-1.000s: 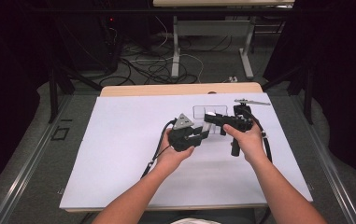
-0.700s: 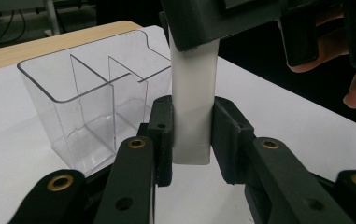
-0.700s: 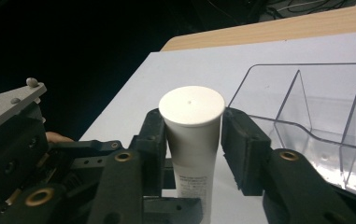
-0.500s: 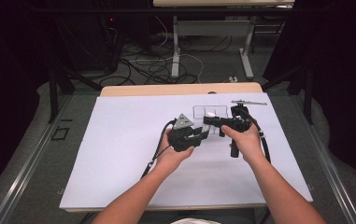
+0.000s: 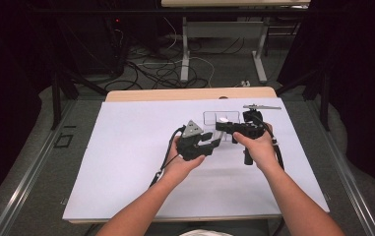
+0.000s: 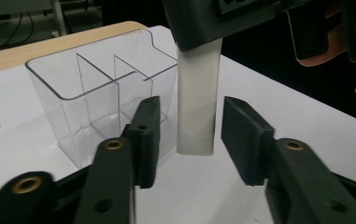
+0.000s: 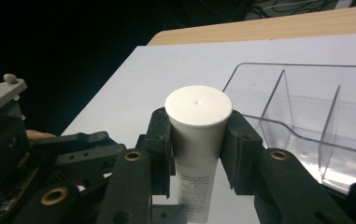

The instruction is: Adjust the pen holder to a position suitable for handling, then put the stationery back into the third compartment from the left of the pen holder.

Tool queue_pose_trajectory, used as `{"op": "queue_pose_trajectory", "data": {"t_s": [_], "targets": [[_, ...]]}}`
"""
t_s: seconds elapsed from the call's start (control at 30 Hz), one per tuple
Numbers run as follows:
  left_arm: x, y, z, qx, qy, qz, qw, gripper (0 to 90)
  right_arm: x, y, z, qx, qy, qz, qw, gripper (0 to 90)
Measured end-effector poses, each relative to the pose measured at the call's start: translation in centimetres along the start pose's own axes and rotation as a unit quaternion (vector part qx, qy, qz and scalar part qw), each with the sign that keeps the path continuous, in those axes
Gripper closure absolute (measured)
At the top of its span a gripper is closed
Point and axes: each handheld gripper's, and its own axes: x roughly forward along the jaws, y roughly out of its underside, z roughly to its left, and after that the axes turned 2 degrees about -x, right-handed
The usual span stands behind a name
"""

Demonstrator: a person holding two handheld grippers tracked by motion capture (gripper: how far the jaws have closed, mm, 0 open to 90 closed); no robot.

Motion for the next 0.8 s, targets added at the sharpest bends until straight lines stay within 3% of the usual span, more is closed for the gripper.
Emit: {"op": "queue_pose_trajectory", "data": {"t_s": [0.07, 0.17, 0.3, 0.4, 0.6, 0.8], "targets": [[-0.2, 0.1, 0.2, 0.008, -0.010, -0.004, 0.9999, 51.9, 0.0, 0.0, 0.0, -0.008, 0.003, -0.004, 1.0000, 66.6], [-0.4, 0.2, 0.5, 0.003, -0.020, -0.011, 0.9997, 46.0, -0.1, -0.1, -0.1, -0.015, 0.008, -0.002, 0.9999, 66.7], [-0.9, 0.2, 0.8, -0.002, -0.020, -0.015, 0.9997, 41.6, 0.0, -0.1, -0.1, -0.022, 0.013, -0.007, 0.9996, 66.6], [-1.3, 0.1, 1.2, -0.008, -0.010, -0.018, 0.9997, 39.2, -0.2, -0.3, -0.1, -0.037, 0.018, -0.010, 0.9991, 66.7], [-2.0, 0.1, 1.8, -0.013, -0.012, -0.020, 0.9996, 32.8, -0.4, -0.6, -0.1, -0.067, 0.017, -0.019, 0.9974, 66.8], [-3.1, 0.8, 2.4, -0.007, -0.029, -0.017, 0.9994, 29.5, -0.7, -1.0, -0.2, -0.086, 0.031, -0.027, 0.9955, 66.7]]}}
